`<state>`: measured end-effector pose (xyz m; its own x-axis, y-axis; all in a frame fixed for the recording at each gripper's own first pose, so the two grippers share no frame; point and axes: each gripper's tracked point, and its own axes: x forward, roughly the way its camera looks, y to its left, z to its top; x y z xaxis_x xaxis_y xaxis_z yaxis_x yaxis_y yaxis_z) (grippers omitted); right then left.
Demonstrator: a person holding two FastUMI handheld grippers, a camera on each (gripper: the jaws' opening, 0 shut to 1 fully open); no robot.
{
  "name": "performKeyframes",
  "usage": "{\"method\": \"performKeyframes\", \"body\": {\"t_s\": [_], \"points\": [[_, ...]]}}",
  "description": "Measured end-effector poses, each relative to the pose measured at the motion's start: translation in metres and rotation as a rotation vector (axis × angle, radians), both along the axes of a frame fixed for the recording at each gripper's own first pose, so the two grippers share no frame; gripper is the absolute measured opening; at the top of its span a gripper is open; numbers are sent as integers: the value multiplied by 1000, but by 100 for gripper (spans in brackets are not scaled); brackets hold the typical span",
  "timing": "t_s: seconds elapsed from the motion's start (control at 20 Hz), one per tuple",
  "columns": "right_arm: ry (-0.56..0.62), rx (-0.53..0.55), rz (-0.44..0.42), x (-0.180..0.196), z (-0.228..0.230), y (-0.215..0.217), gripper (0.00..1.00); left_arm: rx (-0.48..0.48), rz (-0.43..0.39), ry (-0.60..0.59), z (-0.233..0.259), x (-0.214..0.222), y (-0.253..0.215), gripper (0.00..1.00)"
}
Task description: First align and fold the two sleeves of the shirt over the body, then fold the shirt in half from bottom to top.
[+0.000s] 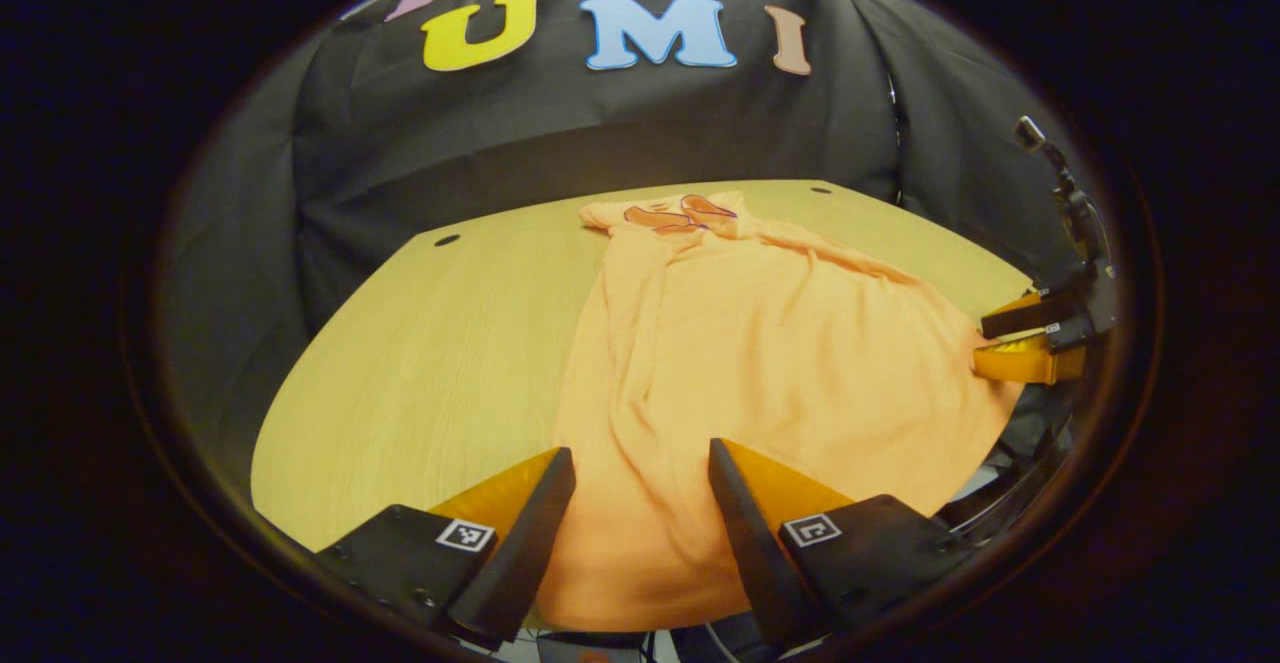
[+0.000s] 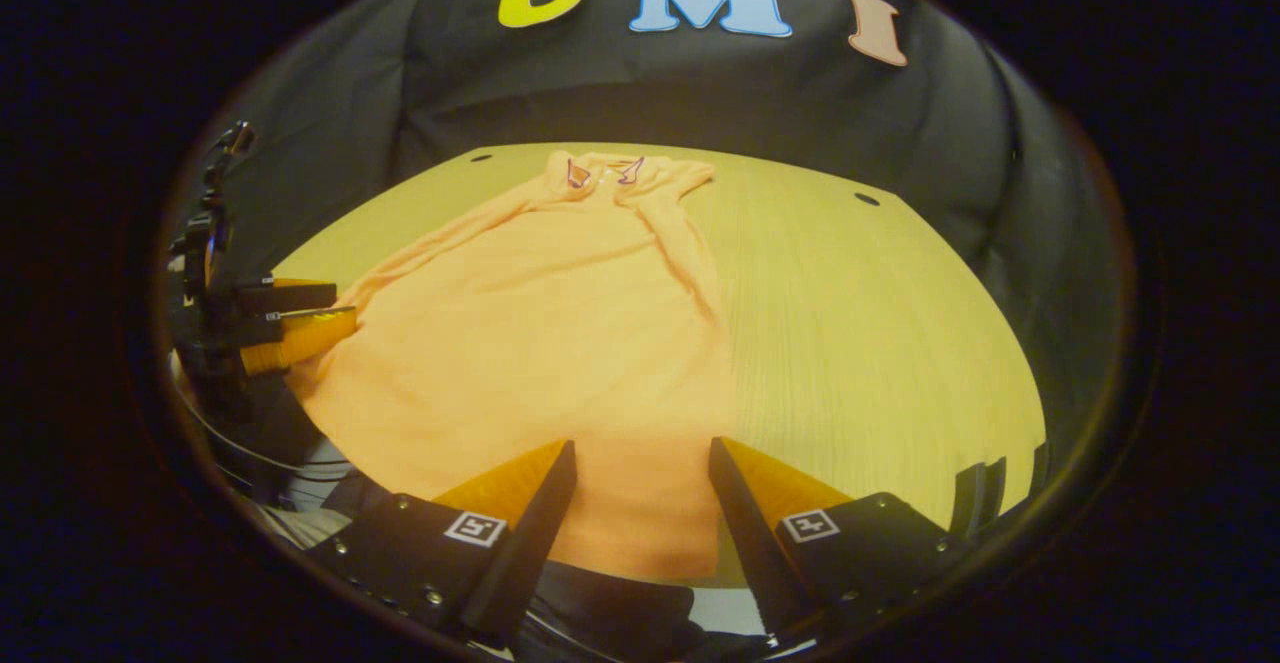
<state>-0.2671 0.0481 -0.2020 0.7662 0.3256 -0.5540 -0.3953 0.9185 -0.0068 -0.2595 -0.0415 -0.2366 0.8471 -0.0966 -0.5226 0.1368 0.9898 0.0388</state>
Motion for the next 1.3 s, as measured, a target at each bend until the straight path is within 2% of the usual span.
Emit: {"method": "performKeyframes", "body": {"t_s": [0.15,0.25,0.3,0.35,0.4,0.45,0.5,0.55,0.6,0.7,0.8,0.95,1.15,1.3], "points": [[-18,24,-8,-1,0,-1,85,-31,14,-21,1,0,0,89],[-36,43,-6,-2,-1,0,86,-33,-8,-35,-1,-1,-5,84],[-44,60,-9,-3,-2,4,86,-34,-18,-36,-1,0,-9,78],[-50,83,-24,-4,-1,6,58,-41,-34,-35,-1,1,-12,72],[-46,89,-36,-4,-2,6,46,-48,-32,-26,-1,1,-13,64],[-39,83,-38,-5,-2,7,41,-56,-33,-20,-1,1,-13,55],[-31,80,-45,-4,-3,8,38,-63,-40,-19,0,1,-14,55],[-24,72,-47,-4,-2,8,38,-113,-41,-22,1,0,-17,55],[-32,87,-26,0,-2,14,38,-156,-25,-22,3,1,-17,10],[-18,130,-57,-1,0,16,2,-206,-21,-21,3,1,-13,18],[-25,116,-52,-2,-2,17,2,-241,-18,-20,3,0,-12,6],[-34,94,-48,-1,-2,17,2,-205,-14,-26,5,0,-16,7],[-13,129,-53,-1,0,18,0,-173,-22,-16,9,3,-21,7],[-50,136,-34,8,23,21,0,-171,-43,-21,23,13,-22,6]]}}
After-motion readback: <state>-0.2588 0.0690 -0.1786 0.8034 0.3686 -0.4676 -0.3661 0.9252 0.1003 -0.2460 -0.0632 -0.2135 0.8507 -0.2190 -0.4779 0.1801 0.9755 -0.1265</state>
